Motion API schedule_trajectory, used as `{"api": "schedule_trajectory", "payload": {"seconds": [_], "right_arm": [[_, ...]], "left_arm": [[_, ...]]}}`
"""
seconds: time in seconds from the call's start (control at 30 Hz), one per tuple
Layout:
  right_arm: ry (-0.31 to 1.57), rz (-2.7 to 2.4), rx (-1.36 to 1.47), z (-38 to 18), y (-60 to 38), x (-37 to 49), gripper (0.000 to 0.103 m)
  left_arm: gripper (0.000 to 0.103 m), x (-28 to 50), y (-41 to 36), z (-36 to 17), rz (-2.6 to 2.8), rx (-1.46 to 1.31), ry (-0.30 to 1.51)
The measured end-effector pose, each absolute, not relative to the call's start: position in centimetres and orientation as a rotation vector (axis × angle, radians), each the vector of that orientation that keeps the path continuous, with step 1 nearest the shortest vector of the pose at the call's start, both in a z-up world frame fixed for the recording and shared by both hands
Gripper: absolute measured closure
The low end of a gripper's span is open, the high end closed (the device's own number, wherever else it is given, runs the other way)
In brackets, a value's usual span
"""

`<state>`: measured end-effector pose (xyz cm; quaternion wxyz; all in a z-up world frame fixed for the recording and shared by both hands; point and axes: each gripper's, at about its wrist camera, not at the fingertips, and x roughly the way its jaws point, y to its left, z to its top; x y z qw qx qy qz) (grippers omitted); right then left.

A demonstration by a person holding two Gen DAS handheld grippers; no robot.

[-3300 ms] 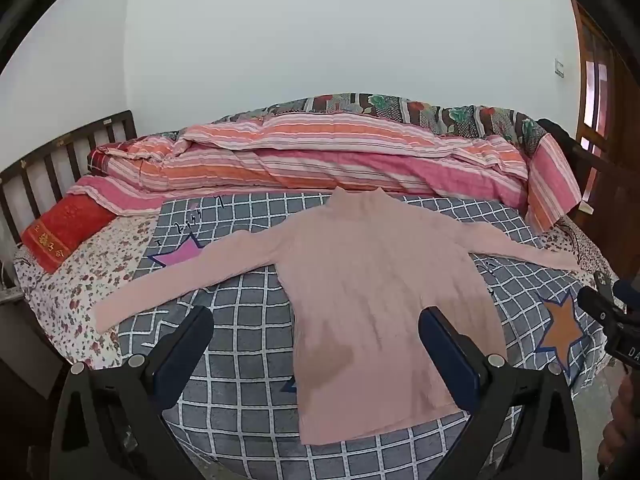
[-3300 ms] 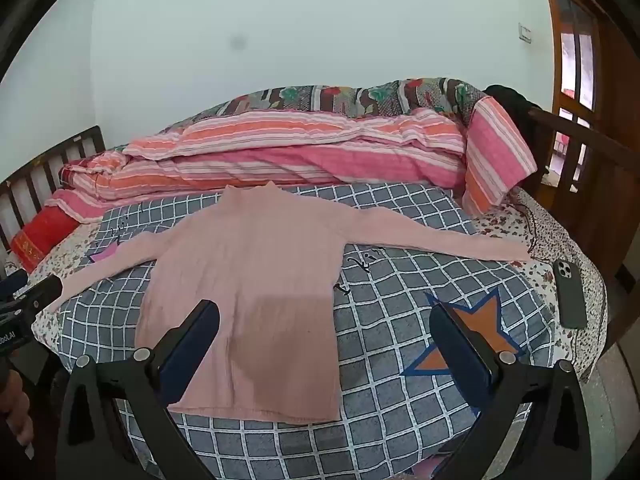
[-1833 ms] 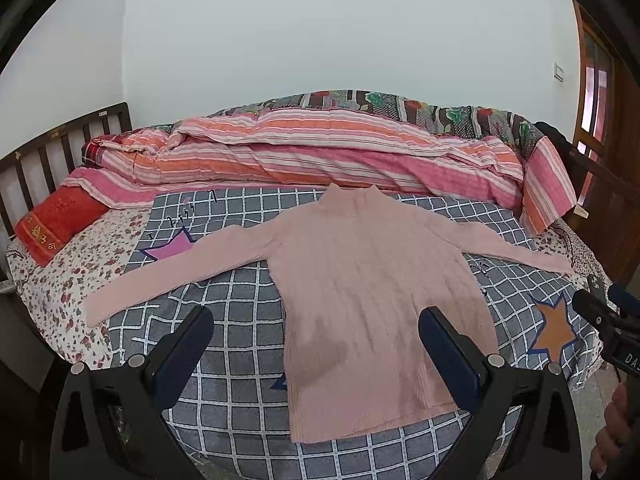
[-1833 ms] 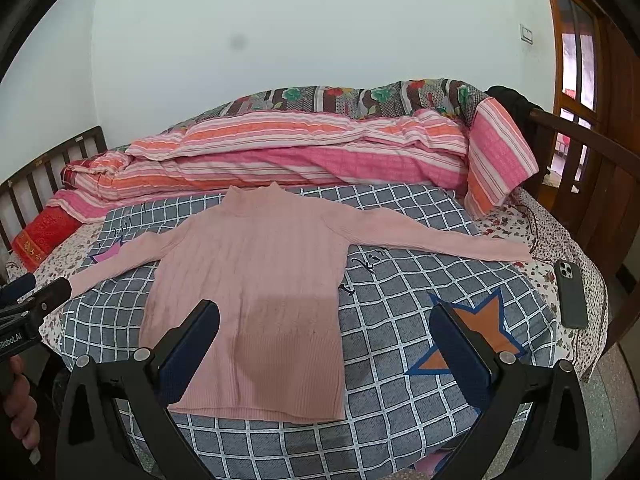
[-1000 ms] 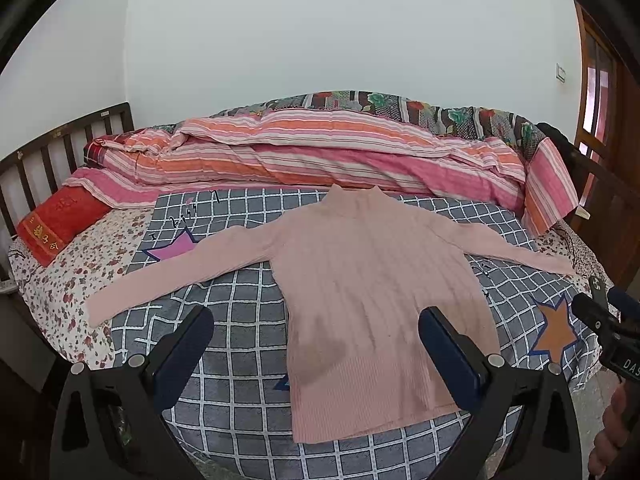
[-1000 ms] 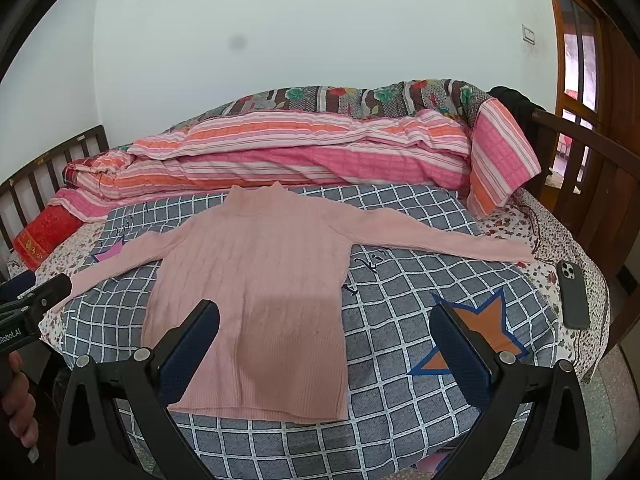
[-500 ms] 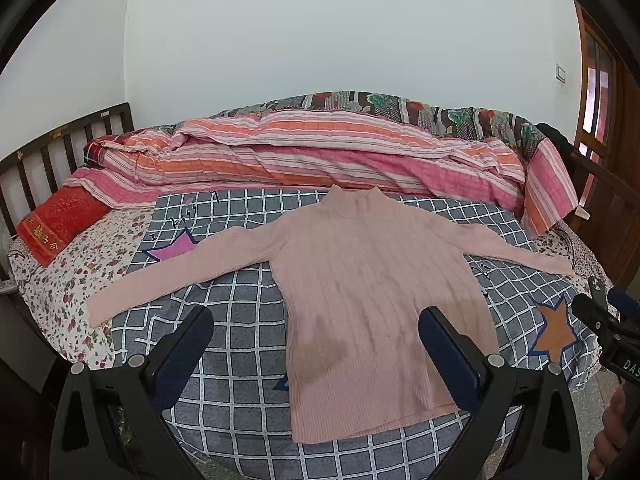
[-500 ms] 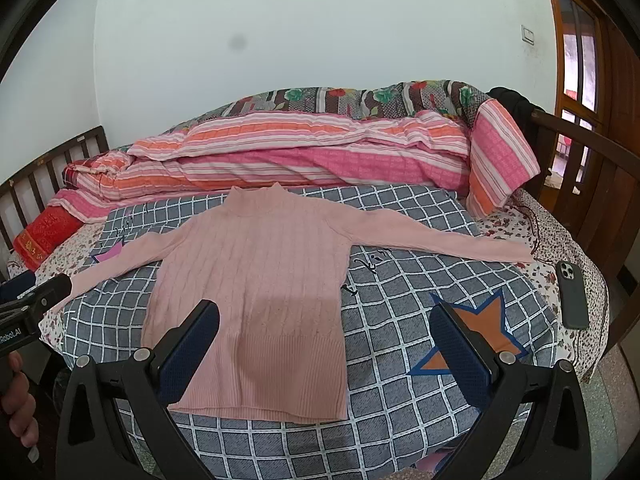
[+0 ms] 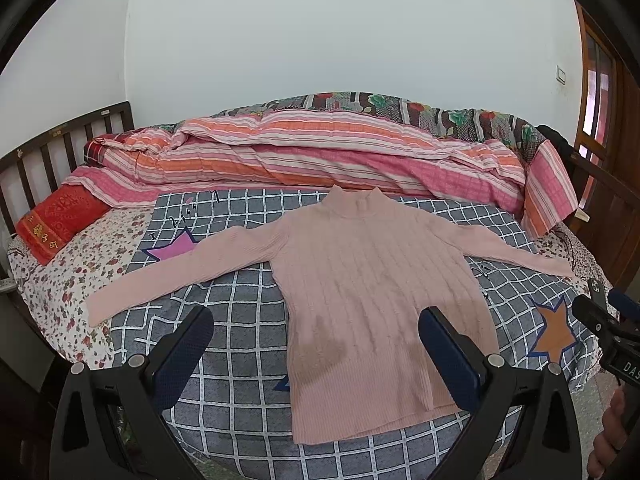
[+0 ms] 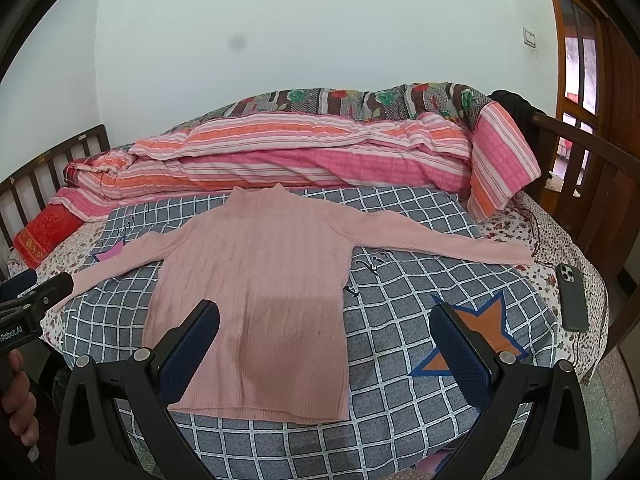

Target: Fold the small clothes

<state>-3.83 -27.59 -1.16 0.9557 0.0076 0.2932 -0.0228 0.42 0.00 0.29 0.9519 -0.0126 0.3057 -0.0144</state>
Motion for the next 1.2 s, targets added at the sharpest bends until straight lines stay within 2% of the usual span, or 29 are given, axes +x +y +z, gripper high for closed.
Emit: {"api": "schedule_trajectory", "payload": {"seconds": [0.27,0.53,0.63,0.73,0.8,1.13,1.2], "right_arm": [[0.602,-0.053,0.0,-2.4,-27.4,-3.1,0.0],[0.673,-0.082,-0.059,-7.5,-27.5,0.1,0.0],[0.695,-0.104,-0.105,-10.0,-27.5,1.6,0.0],[0.722,-0.135,-0.133,-12.0,-27.4,3.0,0.001],[0.717,-0.126,-0.139,-12.8,-27.3,3.7,0.001],[0.699,-0.072,-0.016,-13.4,-26.5,6.5,0.002],[0.707,-0.046,-0.005,-13.6,-26.3,7.2,0.002]], "left_arm": [[0.0,1.8,1.2,-1.5,-0.022,-0.049,0.636],[0.0,5.7,5.3,-7.9,-0.046,-0.154,0.712],[0.001,7.5,8.0,-10.9,-0.012,-0.211,0.727],[0.01,9.0,11.6,-12.9,0.01,-0.292,0.747],[0.01,9.6,14.4,-13.8,0.035,-0.365,0.742],[0.011,13.2,25.2,-17.2,0.153,-0.633,0.739],[0.016,13.6,26.6,-17.8,0.147,-0.71,0.721]]}}
